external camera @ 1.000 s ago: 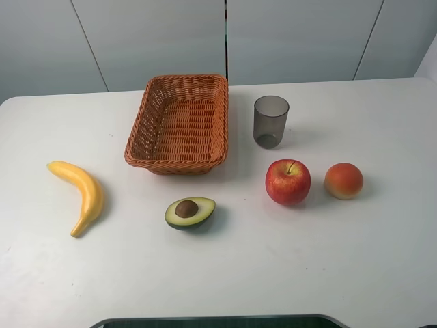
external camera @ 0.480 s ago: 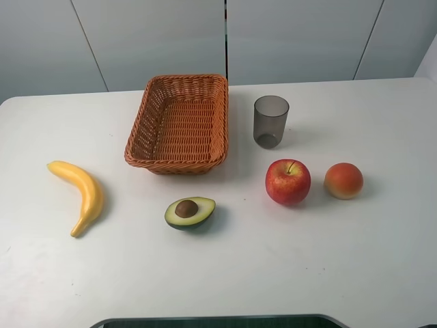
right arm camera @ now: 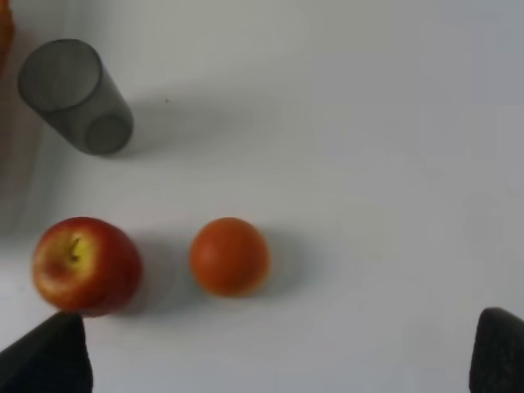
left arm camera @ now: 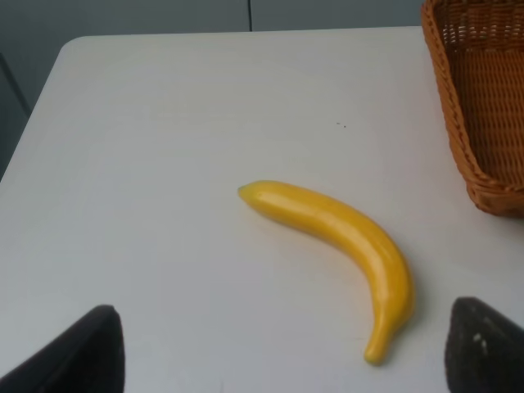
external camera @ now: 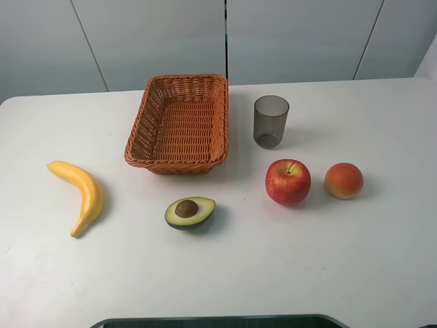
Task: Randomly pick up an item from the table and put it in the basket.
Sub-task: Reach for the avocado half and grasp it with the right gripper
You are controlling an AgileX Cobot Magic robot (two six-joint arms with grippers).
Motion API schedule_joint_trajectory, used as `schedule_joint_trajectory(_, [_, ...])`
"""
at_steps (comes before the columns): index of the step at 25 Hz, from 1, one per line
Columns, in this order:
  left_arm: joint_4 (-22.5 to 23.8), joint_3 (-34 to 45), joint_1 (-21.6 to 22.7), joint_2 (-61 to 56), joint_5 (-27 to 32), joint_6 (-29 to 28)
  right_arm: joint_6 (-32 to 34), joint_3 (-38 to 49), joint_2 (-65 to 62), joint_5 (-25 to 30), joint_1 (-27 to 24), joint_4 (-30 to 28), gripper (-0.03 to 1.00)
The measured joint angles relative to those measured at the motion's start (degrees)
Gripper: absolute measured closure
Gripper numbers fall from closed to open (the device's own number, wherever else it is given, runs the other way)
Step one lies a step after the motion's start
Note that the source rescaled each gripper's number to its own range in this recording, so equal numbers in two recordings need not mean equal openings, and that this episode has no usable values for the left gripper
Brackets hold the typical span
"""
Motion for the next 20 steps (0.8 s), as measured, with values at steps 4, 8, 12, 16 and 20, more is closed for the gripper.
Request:
schedule_joint_trajectory(4, [0.00,0.00,0.00,0.00,0.00,0.00,1.03,-0.08,5.17,-0.68,7.74,1.42,-0.03])
schedule_joint_trajectory(8, [0.00,0.00,0.00,0.00,0.00,0.00,1.26,-0.08,10.73,-1.67,13.25,2.68,-0.03])
schedule_joint_trajectory(12, [0.00,0.00,0.00,0.00,0.00,0.00,2.66,-0.08,15.92,-3.54,20.11,3.08,-0.03])
schedule_joint_trajectory(16, [0.00,0.00,0.00,0.00,0.00,0.00,3.33,-0.35,21.28,-7.40,26.33,4.55,-0.03])
schedule_joint_trajectory(20, [0.00,0.00,0.00,0.00,0.00,0.00,3.44,-3.21,27.22,-8.34,31.27,5.49,-0.03])
